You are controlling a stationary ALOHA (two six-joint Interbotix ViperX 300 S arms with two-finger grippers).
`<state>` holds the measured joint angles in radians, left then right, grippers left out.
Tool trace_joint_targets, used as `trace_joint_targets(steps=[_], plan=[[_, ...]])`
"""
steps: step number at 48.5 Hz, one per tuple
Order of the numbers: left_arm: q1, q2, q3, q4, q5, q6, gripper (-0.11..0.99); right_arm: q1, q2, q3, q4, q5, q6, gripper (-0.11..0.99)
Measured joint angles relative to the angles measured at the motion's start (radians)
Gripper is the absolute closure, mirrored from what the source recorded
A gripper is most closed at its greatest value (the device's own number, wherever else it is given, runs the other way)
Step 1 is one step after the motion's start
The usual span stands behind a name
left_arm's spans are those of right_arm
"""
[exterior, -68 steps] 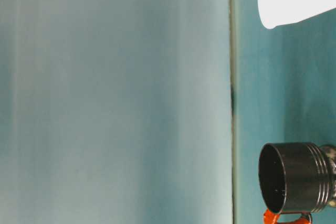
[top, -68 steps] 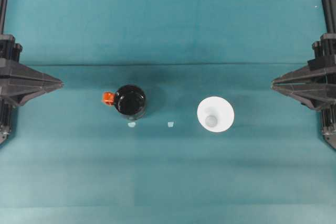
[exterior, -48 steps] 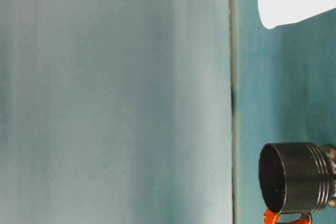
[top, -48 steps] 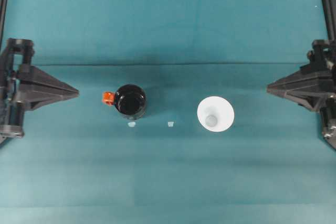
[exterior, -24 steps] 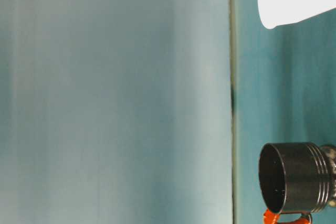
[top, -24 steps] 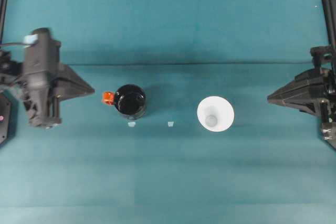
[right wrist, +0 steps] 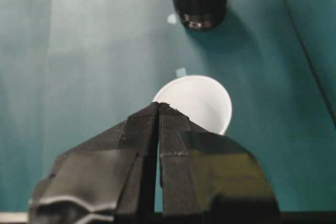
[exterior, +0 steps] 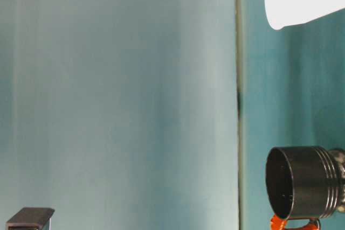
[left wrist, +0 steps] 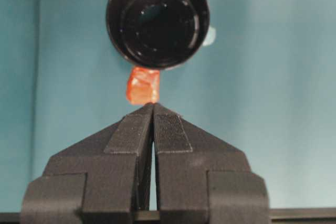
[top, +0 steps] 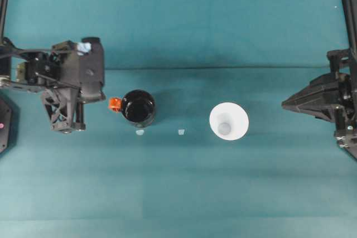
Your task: Put the paper cup into the moved red handle cup holder.
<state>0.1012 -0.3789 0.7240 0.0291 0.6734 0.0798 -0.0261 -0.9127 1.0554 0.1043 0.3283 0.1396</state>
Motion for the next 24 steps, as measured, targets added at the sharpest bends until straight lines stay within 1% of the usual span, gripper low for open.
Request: trace_joint_targets(steps=[1, 7, 8, 10, 13, 14, 16, 22, 24], plan=[[0.0, 0.002, -0.002, 0.002, 0.002, 0.012, 0.85, -0.002, 0.003, 0.0, 0.0, 0.0, 0.0, 0.97], [0.0, 0.012, -0.009, 0.0, 0.006, 0.069, 0.85, -0.005, 0.014, 0.0, 0.0, 0.002, 0.0, 0.97], [0.0, 0.015, -0.009, 0.002, 0.008, 0.074, 0.85, -0.005, 0.014, 0.0, 0.0, 0.0, 0.0, 0.97], [0.0, 0.018, -0.012, 0.0, 0.008, 0.083, 0.85, -0.006, 0.014, 0.0, 0.0, 0.002, 0.0, 0.97], [0.0, 0.029, -0.014, 0.002, 0.008, 0.094, 0.85, -0.009, 0.014, 0.0, 0.0, 0.002, 0.0, 0.97], [0.0, 0.035, -0.015, 0.002, 0.008, 0.094, 0.85, -0.011, 0.014, 0.0, -0.002, 0.002, 0.0, 0.97], [0.0, 0.044, -0.014, 0.0, 0.008, 0.095, 0.85, -0.012, 0.014, 0.0, 0.0, 0.0, 0.0, 0.97], [0.0, 0.066, -0.017, 0.002, 0.008, 0.097, 0.85, -0.023, 0.014, 0.0, -0.002, 0.002, 0.0, 0.97], [0.002, 0.071, -0.017, 0.002, 0.005, 0.097, 0.85, -0.023, 0.014, 0.0, -0.002, 0.002, 0.0, 0.97]])
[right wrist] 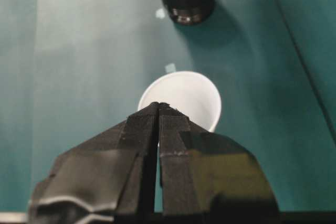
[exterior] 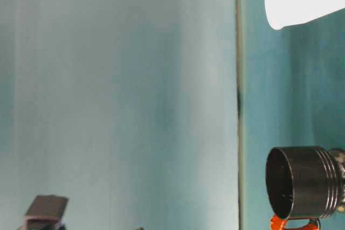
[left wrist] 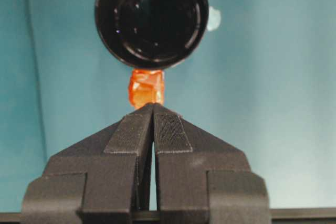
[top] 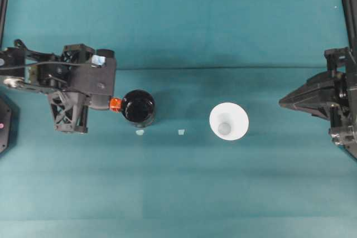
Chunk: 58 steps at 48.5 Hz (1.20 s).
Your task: Put the paper cup into the moved red handle cup holder.
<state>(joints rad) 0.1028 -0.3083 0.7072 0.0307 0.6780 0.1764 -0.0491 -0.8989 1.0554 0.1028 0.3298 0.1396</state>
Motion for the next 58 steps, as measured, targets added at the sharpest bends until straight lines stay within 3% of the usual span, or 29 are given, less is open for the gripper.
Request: trace_joint_targets(steps=[11, 14, 18, 26, 31, 42, 58], plan=[[0.0, 0.006, -0.002, -0.002, -0.008, 0.002, 0.85, -0.003, 0.0, 0.0, 0.0, 0.003, 0.0, 0.97], [0.002, 0.006, -0.002, 0.0, -0.009, 0.002, 0.79, -0.003, -0.003, 0.0, 0.0, 0.008, 0.0, 0.97], [0.003, 0.006, -0.002, -0.002, -0.011, 0.0, 0.6, -0.003, -0.009, 0.0, 0.0, 0.015, 0.0, 0.97], [0.003, 0.018, -0.002, 0.0, -0.012, 0.002, 0.1, -0.003, -0.02, 0.0, 0.0, 0.026, 0.0, 0.97], [0.005, 0.041, -0.002, 0.0, -0.012, 0.002, -0.09, -0.003, -0.023, 0.0, 0.0, 0.026, 0.0, 0.97], [0.005, 0.124, 0.002, 0.0, -0.049, 0.012, -0.1, -0.003, -0.025, 0.0, 0.0, 0.028, 0.0, 0.97], [0.035, 0.209, 0.011, 0.0, -0.143, 0.012, -0.1, -0.003, -0.025, 0.0, 0.002, 0.026, 0.0, 0.97]])
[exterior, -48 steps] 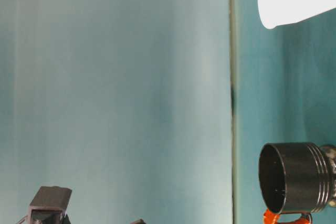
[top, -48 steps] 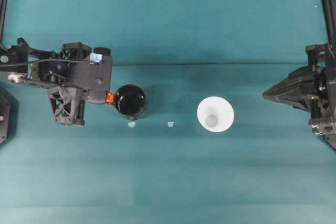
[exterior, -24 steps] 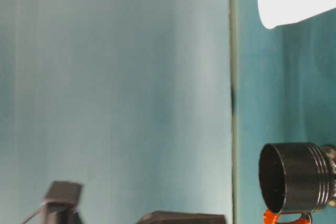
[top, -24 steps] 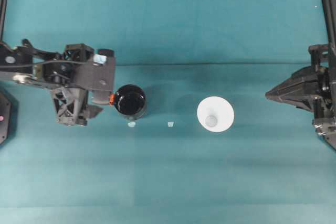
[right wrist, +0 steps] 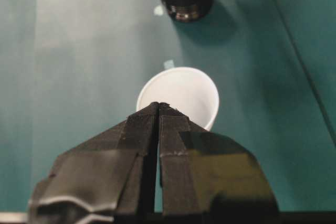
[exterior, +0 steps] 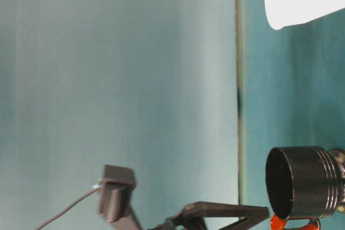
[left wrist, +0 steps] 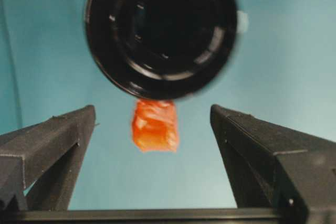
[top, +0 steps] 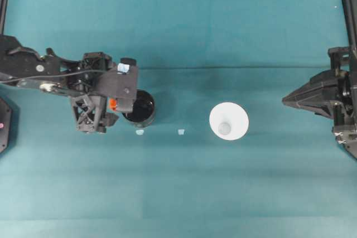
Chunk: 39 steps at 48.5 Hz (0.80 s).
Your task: Put the paper cup into the moved red handle cup holder.
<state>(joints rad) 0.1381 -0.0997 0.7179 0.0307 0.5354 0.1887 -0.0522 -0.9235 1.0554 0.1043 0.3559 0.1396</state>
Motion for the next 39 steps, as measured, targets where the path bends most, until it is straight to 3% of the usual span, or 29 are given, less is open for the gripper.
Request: trace_joint_targets(steps=[29, 33, 39], plan=[[0.0, 0.049, 0.026, 0.0, -0.064, 0.0, -0.06, 0.0, 0.0, 0.011, -0.002, 0.002, 0.0, 0.97], [0.0, 0.049, 0.026, 0.0, -0.064, 0.0, 0.01, 0.0, 0.0, 0.012, -0.002, 0.002, 0.0, 0.97], [0.0, 0.049, 0.026, 0.0, -0.064, -0.002, 0.26, 0.0, -0.002, 0.015, -0.002, 0.002, 0.0, 0.97]])
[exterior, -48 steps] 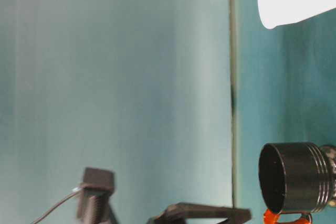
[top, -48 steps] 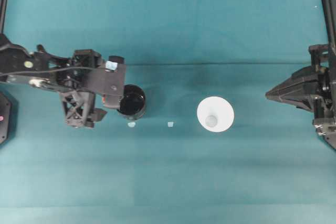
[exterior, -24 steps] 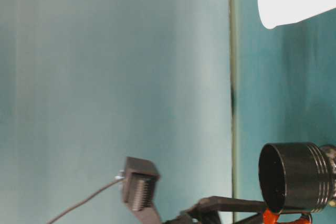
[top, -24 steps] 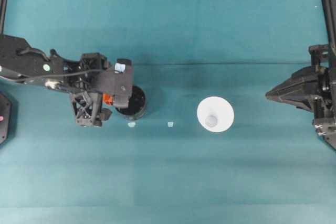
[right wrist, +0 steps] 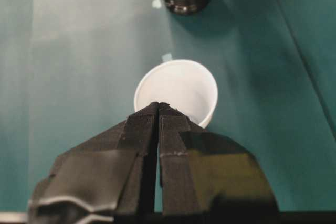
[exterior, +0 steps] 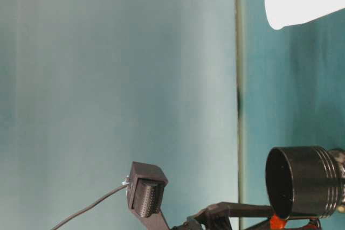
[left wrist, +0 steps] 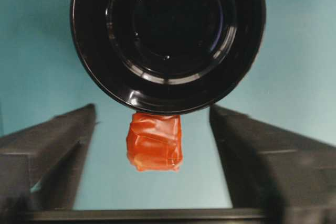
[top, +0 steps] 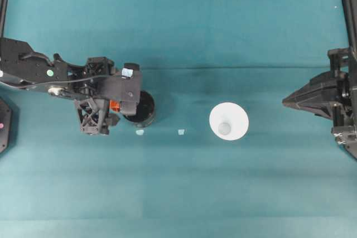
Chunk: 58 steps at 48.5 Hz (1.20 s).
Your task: Put the paper cup into the moved red handle cup holder.
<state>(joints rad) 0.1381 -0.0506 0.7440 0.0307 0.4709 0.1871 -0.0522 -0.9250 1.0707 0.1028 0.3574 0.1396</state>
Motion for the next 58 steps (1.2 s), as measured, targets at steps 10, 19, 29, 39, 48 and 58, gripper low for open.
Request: trace_joint_targets(steps=[10, 19, 29, 39, 48, 58], plan=[[0.0, 0.0, 0.006, -0.002, 0.002, 0.005, 0.61, -0.002, 0.0, 0.002, 0.0, 0.0, 0.0, 0.97], [0.0, -0.002, 0.008, -0.002, 0.0, 0.04, 0.61, -0.002, 0.0, 0.005, 0.0, 0.0, 0.0, 0.97], [0.0, -0.002, 0.008, -0.002, 0.0, 0.061, 0.61, -0.003, 0.0, 0.006, 0.0, 0.0, 0.0, 0.97], [0.0, -0.011, 0.006, 0.0, 0.011, 0.061, 0.61, -0.003, 0.0, 0.006, 0.0, 0.0, 0.0, 0.97], [0.002, -0.112, -0.058, 0.0, 0.127, 0.06, 0.61, -0.003, 0.0, 0.006, 0.0, 0.0, 0.0, 0.97], [0.002, -0.199, -0.144, 0.0, 0.238, 0.057, 0.61, -0.008, 0.0, 0.006, 0.0, 0.0, 0.0, 0.97]])
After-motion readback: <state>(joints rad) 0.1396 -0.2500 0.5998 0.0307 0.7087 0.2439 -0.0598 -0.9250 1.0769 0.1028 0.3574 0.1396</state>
